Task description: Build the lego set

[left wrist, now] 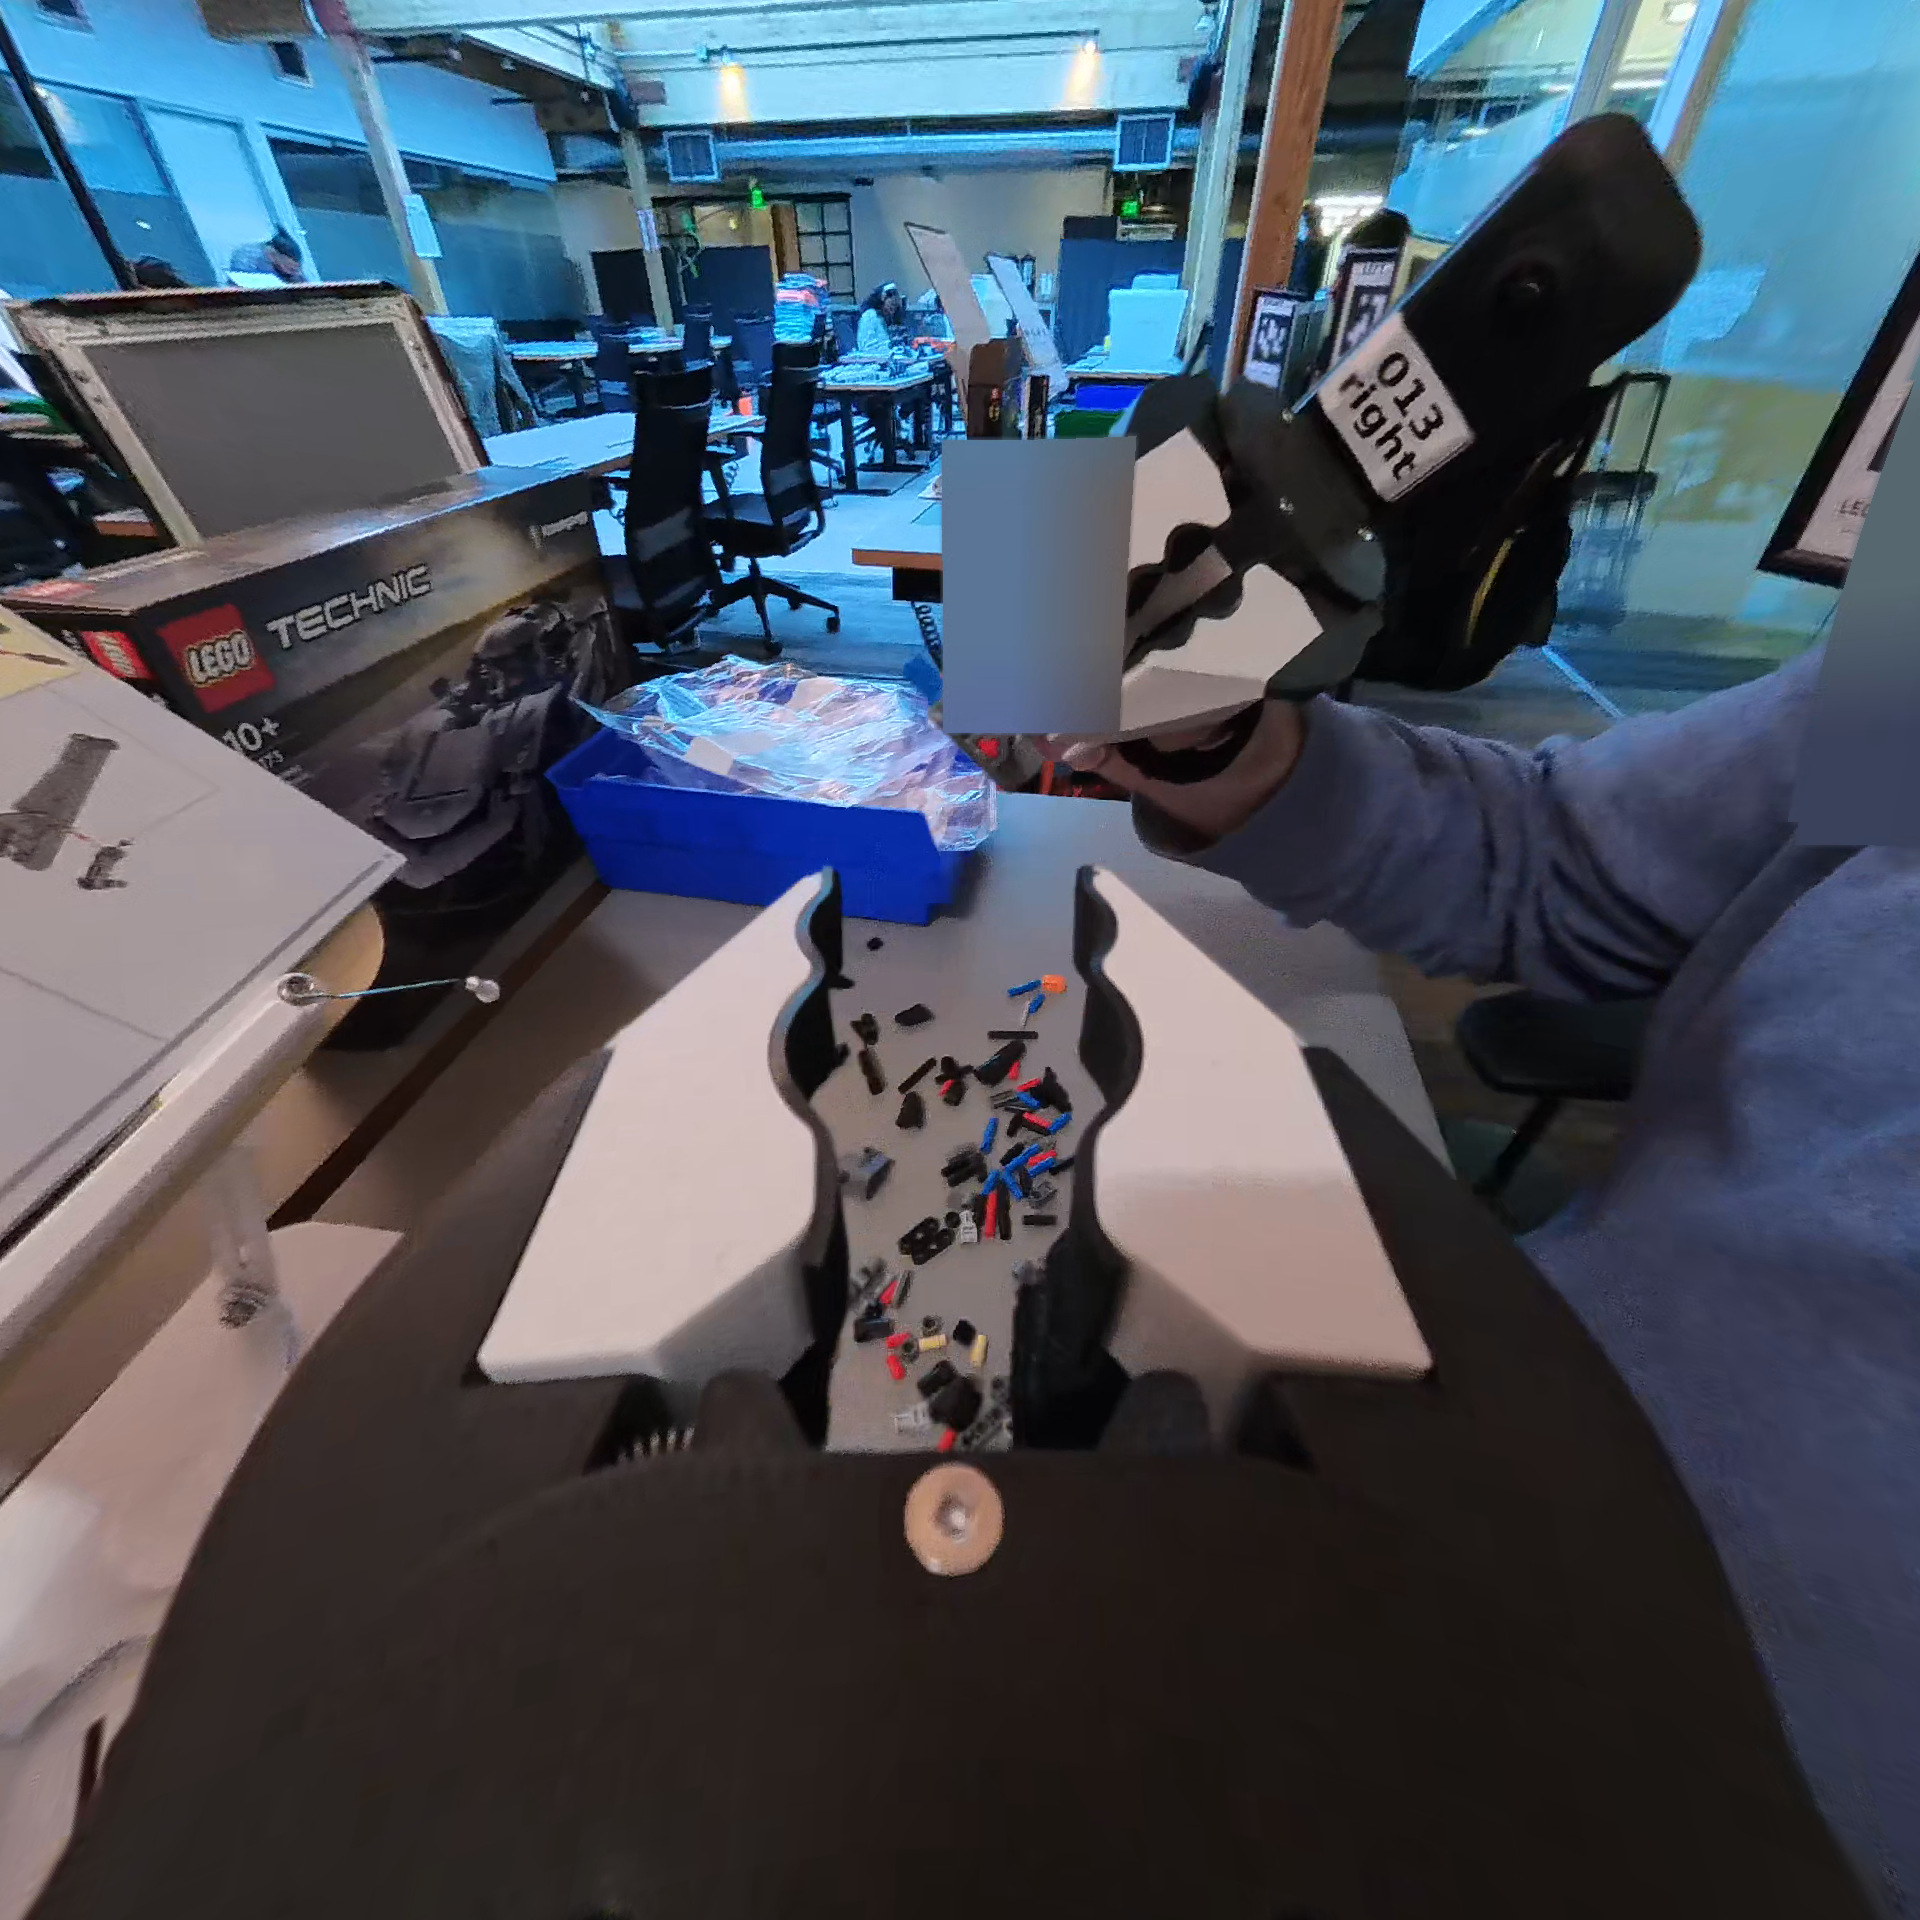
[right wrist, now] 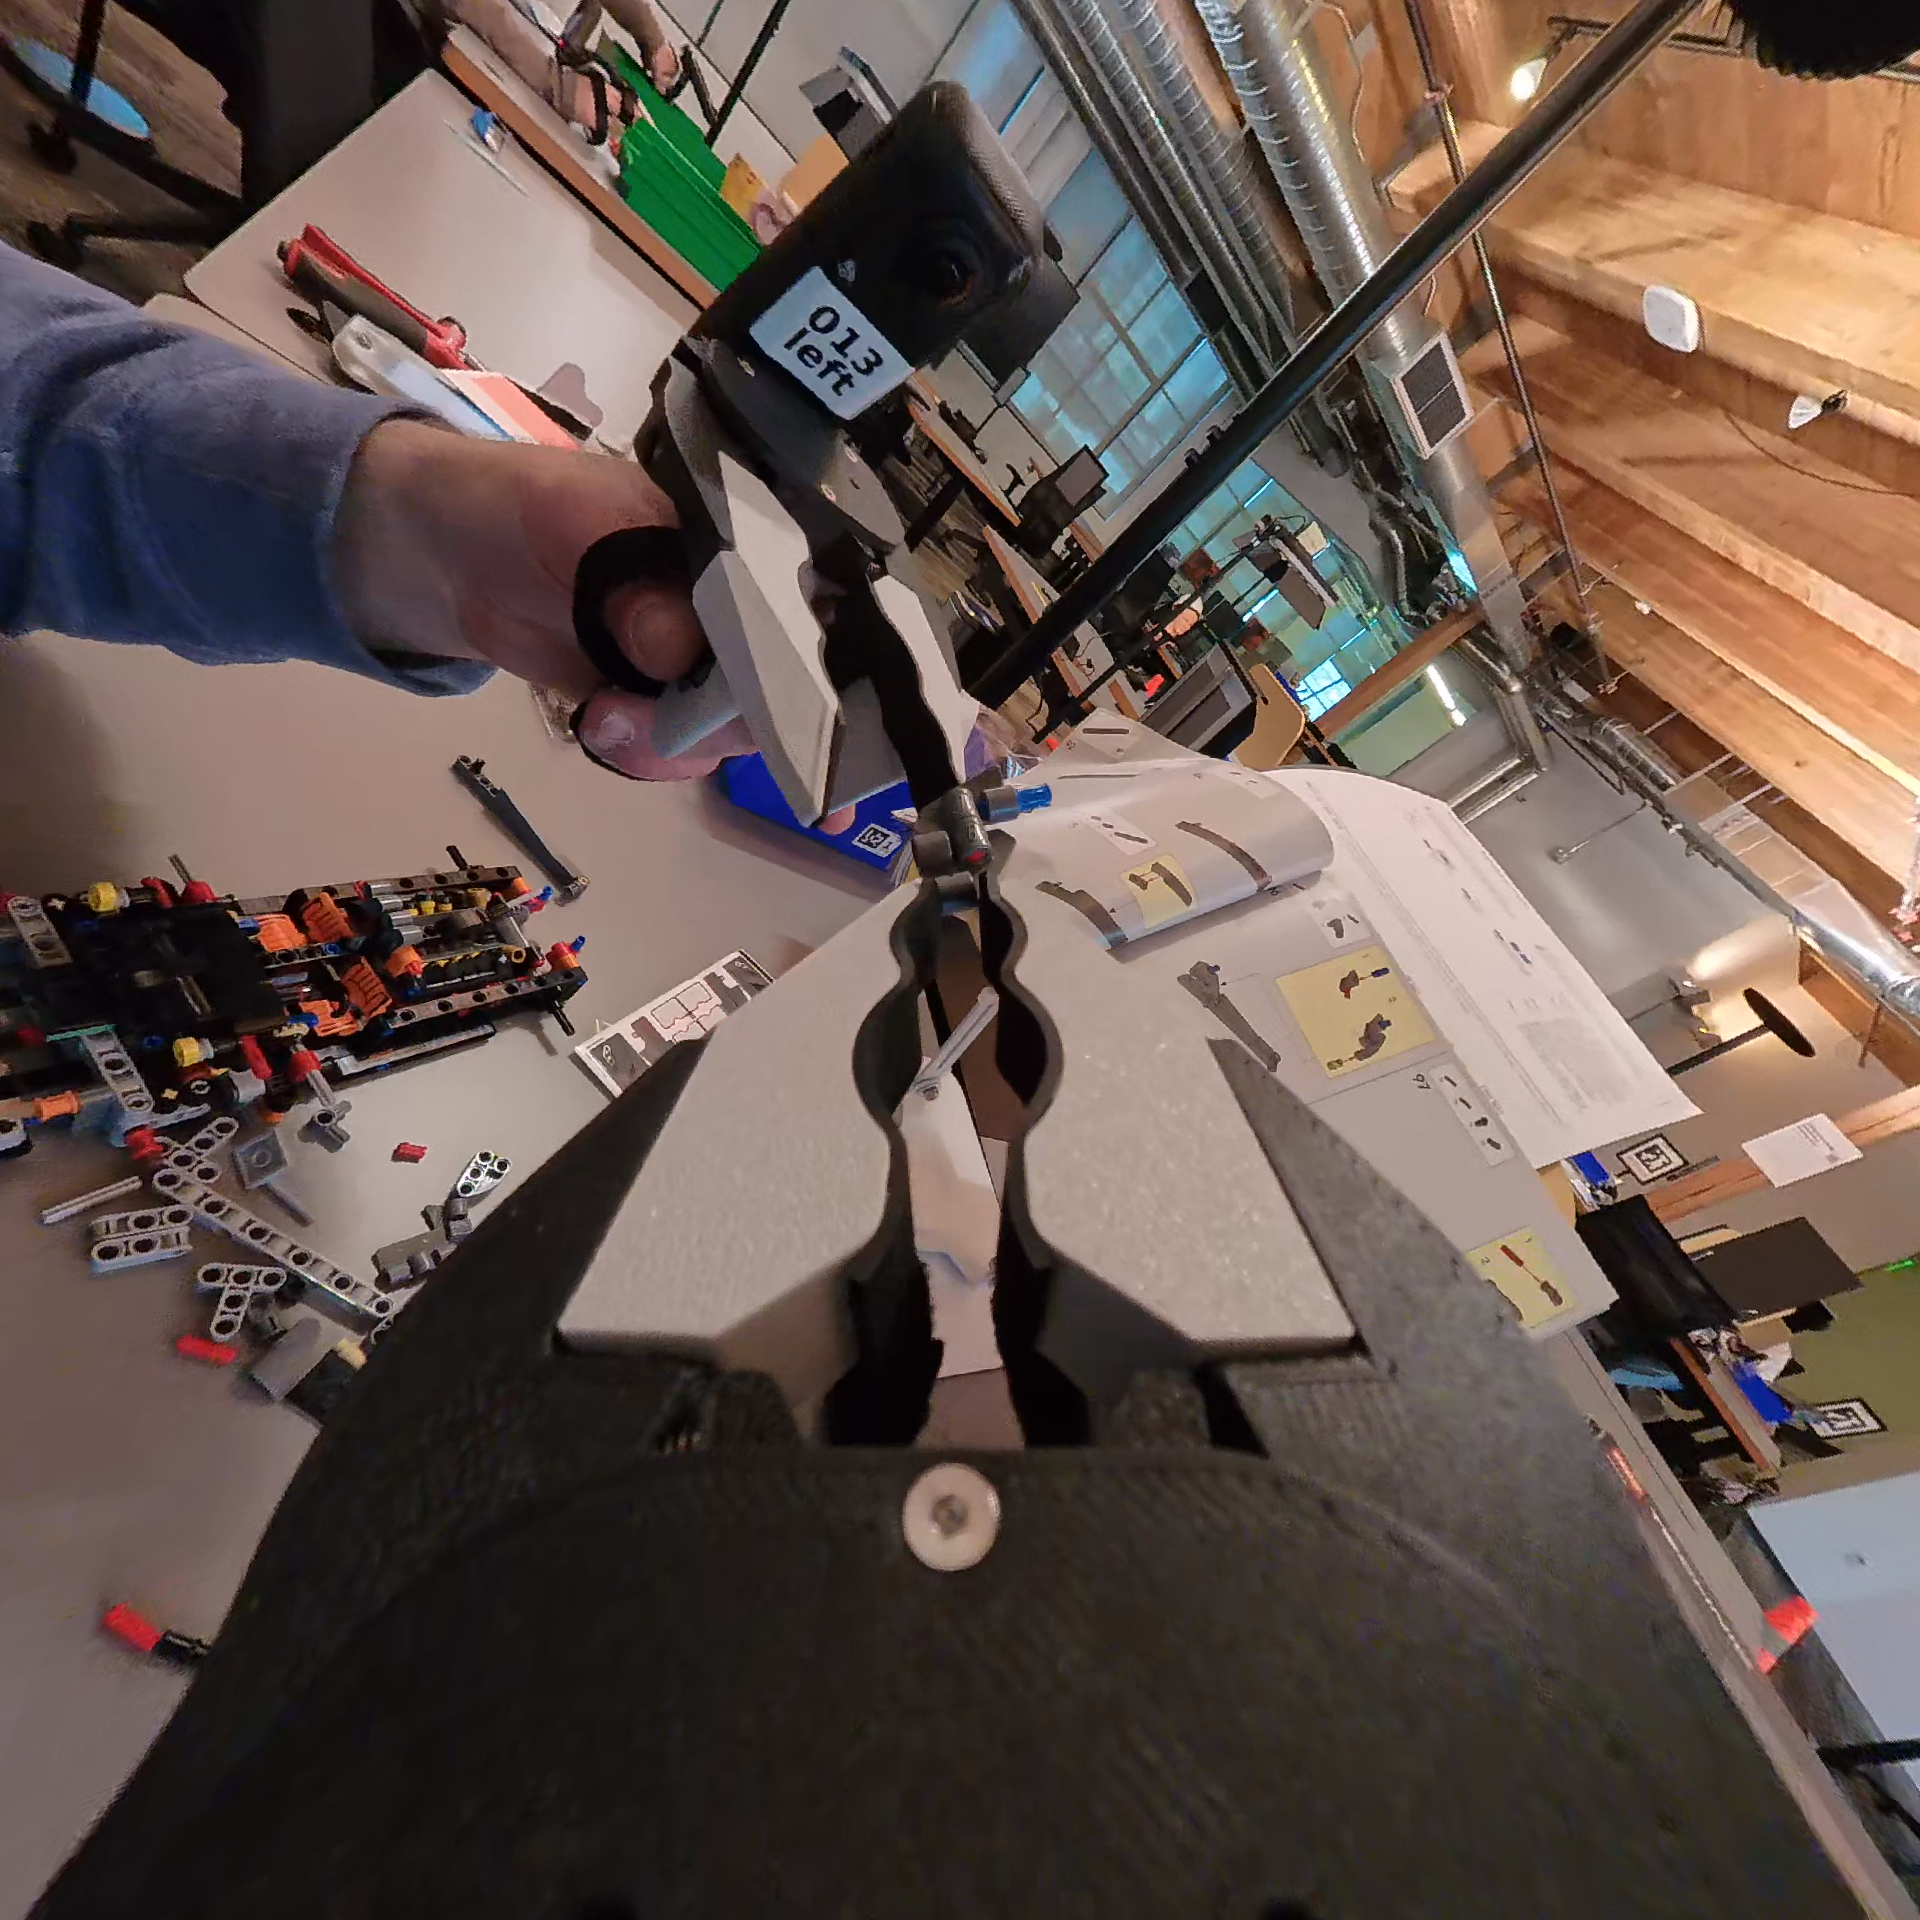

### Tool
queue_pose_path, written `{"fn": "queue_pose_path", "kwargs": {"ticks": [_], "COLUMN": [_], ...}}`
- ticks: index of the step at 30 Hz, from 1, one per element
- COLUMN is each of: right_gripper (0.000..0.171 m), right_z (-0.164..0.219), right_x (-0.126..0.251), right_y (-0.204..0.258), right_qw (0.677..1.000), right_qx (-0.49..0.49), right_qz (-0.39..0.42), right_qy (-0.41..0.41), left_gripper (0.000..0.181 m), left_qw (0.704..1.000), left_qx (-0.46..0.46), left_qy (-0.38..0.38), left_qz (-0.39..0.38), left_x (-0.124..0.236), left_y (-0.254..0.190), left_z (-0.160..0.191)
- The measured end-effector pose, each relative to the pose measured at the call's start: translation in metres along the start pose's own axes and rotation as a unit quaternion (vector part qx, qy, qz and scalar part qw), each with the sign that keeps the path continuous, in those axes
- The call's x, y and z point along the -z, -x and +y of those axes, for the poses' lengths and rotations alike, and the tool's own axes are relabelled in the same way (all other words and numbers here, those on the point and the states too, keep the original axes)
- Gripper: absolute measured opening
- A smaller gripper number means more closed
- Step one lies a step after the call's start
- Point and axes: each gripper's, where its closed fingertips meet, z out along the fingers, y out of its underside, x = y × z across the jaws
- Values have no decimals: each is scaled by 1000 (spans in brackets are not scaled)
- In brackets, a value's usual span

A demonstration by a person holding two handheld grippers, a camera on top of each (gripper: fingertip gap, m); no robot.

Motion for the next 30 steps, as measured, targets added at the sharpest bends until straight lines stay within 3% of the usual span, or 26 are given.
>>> {"fn": "queue_pose_path", "kwargs": {"ticks": [11, 18, 25, 30], "right_gripper": [4, 4, 4, 4], "right_z": [2, 5, 8, 9], "right_x": [3, 2, 0, 0], "right_y": [3, 5, 5, 9], "right_qw": [999, 999, 1000, 990], "right_qx": [32, 35, -2, -119], "right_qz": [4, -1, -16, -75], "right_qy": [15, 28, 23, 2], "left_gripper": [43, 45, 49, 48], "left_qw": [1000, 990, 951, 879], "left_qx": [4, -128, -265, -414], "left_qy": [-13, 33, 69, 89], "left_qz": [19, -58, -146, -218], "left_x": [-6, -5, -5, -7], "left_y": [-5, -3, -2, -4], "left_z": [-11, -13, -10, -12]}}
